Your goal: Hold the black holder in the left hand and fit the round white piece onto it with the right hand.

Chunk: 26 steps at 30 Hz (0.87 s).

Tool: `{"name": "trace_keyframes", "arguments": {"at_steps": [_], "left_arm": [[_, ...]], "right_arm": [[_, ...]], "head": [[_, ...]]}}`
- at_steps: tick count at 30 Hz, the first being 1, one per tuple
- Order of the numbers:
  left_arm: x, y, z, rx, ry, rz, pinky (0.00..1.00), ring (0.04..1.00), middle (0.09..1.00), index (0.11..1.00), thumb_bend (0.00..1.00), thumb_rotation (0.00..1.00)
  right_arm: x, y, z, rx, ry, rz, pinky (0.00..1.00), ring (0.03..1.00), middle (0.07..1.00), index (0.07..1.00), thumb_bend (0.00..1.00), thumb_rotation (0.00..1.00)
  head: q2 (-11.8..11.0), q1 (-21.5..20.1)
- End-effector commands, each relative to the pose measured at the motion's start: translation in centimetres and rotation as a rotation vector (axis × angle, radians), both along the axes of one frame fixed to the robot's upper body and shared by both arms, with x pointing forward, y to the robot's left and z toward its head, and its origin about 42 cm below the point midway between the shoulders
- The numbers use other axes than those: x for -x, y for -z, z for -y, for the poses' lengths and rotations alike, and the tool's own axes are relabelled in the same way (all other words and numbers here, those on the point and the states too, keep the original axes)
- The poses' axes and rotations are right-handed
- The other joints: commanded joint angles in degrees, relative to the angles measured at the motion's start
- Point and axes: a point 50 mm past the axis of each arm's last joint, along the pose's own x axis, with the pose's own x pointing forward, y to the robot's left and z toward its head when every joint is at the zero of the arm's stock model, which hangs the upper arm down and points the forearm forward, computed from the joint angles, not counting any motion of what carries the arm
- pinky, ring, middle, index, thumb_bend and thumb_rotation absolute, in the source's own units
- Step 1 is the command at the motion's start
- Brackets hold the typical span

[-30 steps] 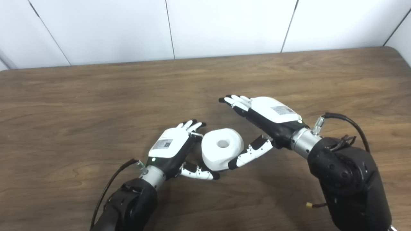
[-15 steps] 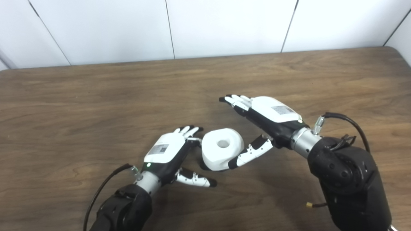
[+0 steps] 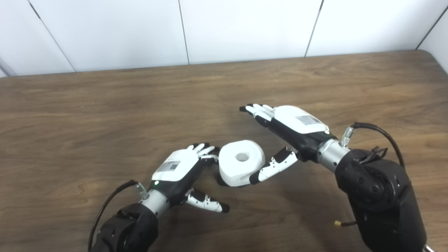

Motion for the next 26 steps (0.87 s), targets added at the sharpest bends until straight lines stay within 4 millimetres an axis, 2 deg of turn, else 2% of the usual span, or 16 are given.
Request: {"name": "trace_keyframes", "arguments": {"at_steps": [1,8,14,26], "left_arm": [[0.15,1.16,-1.28,-0.034,-0.061,-0.05,1.0,0.992,0.951,0.998,0.97,0.27],[0.15,1.61,-1.69,-0.022,-0.09,-0.036,1.0,0.992,0.962,1.0,0.96,0.26],[0.44,1.37,-1.93,0.008,-0.107,-0.027,1.0,1.0,0.998,1.0,0.95,0.25],[0.51,0.93,-2.0,0.076,-0.15,0.015,1.0,1.0,1.0,1.0,0.97,0.24]], "right_arm": [[-0.26,-1.17,0.24,-0.006,0.005,0.07,1.0,1.0,1.0,0.99,1.0,0.46],[-0.27,-1.08,0.43,-0.001,0.005,0.065,1.0,1.0,1.0,0.987,1.0,0.46],[-0.22,-1.09,0.48,0.003,0.003,0.061,1.0,1.0,1.0,0.984,1.0,0.47],[-0.19,-1.0,0.67,-0.002,0.004,0.059,1.0,1.0,1.0,0.987,1.0,0.49]], "head": [[0.03,-0.09],[-0.04,0.12],[-0.05,0.18],[-0.05,0.1]]}}
